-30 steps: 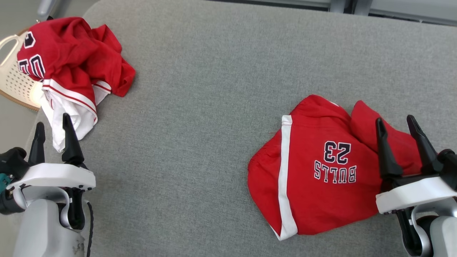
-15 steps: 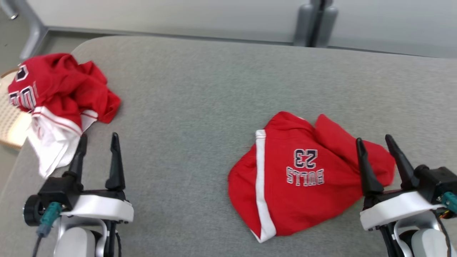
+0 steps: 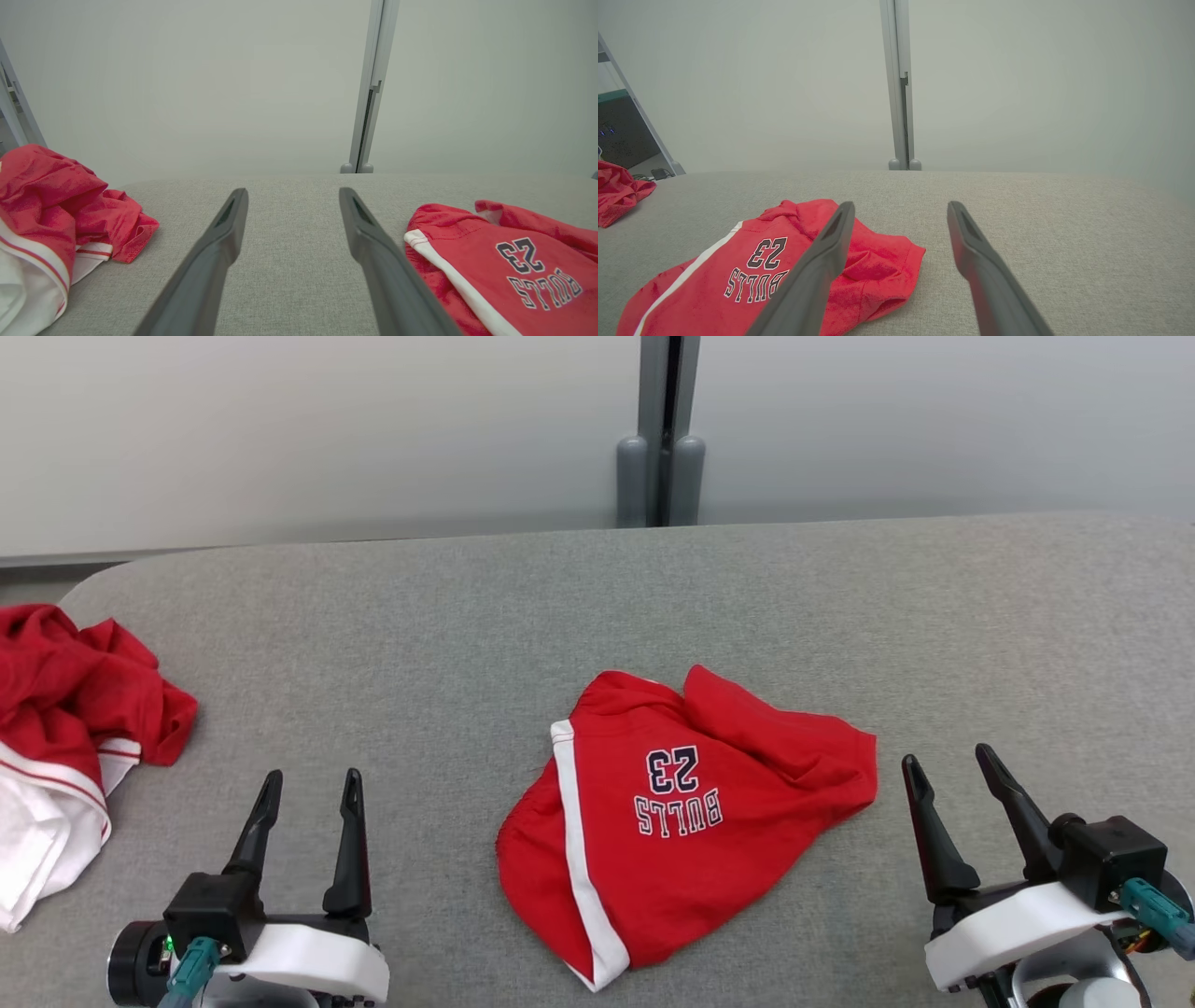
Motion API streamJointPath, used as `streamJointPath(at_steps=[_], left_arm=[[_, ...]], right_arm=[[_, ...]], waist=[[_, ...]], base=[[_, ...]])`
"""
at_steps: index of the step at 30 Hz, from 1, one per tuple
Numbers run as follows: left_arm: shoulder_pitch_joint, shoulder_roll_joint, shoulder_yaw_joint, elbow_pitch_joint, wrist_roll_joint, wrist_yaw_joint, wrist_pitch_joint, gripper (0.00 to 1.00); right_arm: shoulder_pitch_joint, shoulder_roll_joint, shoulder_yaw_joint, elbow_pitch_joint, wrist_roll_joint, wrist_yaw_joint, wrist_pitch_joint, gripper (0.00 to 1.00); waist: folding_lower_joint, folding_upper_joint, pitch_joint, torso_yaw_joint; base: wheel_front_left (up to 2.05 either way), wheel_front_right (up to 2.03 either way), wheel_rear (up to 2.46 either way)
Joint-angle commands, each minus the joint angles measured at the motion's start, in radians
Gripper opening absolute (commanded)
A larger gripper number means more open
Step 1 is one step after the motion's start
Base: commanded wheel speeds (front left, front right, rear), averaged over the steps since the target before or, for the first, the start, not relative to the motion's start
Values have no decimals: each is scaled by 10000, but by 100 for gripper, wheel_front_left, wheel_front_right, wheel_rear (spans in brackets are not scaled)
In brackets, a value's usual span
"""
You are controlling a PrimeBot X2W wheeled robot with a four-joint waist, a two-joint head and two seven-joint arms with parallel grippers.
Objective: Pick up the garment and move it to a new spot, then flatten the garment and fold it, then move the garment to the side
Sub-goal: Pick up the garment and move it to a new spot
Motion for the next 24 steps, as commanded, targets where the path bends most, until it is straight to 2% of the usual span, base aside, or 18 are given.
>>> streamJointPath(at_steps=[1, 10, 24], left_arm=[[172, 43, -15, -104, 12, 79, 29, 100], [834, 120, -79, -415, -15, 242, 328, 100], [925, 216, -163, -398, -92, 368, 459, 100]], right_arm=[[113, -80, 53, -33, 37, 1, 32, 100], [406, -117, 277, -162, 78, 1, 112, 100], [423, -7, 316, -191, 19, 1, 133, 100]], waist=[[0, 0, -290, -315], [0, 0, -499, -594], [0, 0, -502, -484]], base=[[0, 0, 0], [0, 0, 0], [0, 0, 0]])
